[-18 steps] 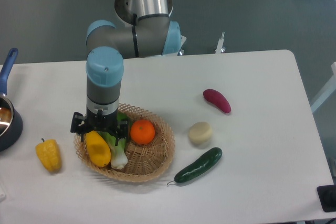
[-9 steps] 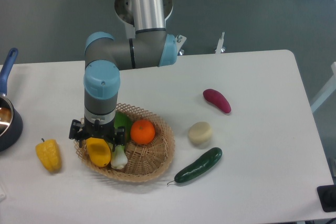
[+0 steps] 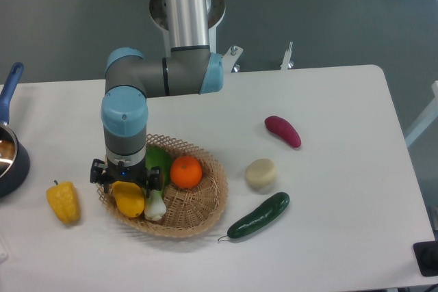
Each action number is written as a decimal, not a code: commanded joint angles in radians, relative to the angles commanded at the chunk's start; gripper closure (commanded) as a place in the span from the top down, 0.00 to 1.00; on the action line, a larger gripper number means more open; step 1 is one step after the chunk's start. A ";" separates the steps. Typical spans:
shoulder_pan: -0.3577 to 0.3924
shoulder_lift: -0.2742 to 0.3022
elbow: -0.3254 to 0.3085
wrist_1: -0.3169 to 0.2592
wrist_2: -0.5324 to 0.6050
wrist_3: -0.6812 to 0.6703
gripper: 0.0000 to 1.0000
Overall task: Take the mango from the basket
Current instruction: 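Close the gripper fingers around the yellow mango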
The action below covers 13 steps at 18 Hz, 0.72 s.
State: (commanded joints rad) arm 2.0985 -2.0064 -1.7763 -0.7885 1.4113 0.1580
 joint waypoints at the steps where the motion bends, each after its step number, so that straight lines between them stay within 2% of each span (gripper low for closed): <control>1: -0.002 0.002 0.000 0.000 0.000 -0.002 0.89; 2: -0.002 0.000 0.000 0.000 0.000 -0.002 0.84; 4: -0.002 0.002 -0.002 0.000 0.000 -0.002 0.69; 7: -0.008 0.006 -0.006 0.000 0.000 -0.002 0.62; 11: -0.008 0.011 -0.005 0.000 0.000 0.000 0.46; 13: -0.008 0.012 0.005 0.000 0.000 0.002 0.43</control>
State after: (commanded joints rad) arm 2.0908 -1.9942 -1.7718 -0.7885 1.4113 0.1595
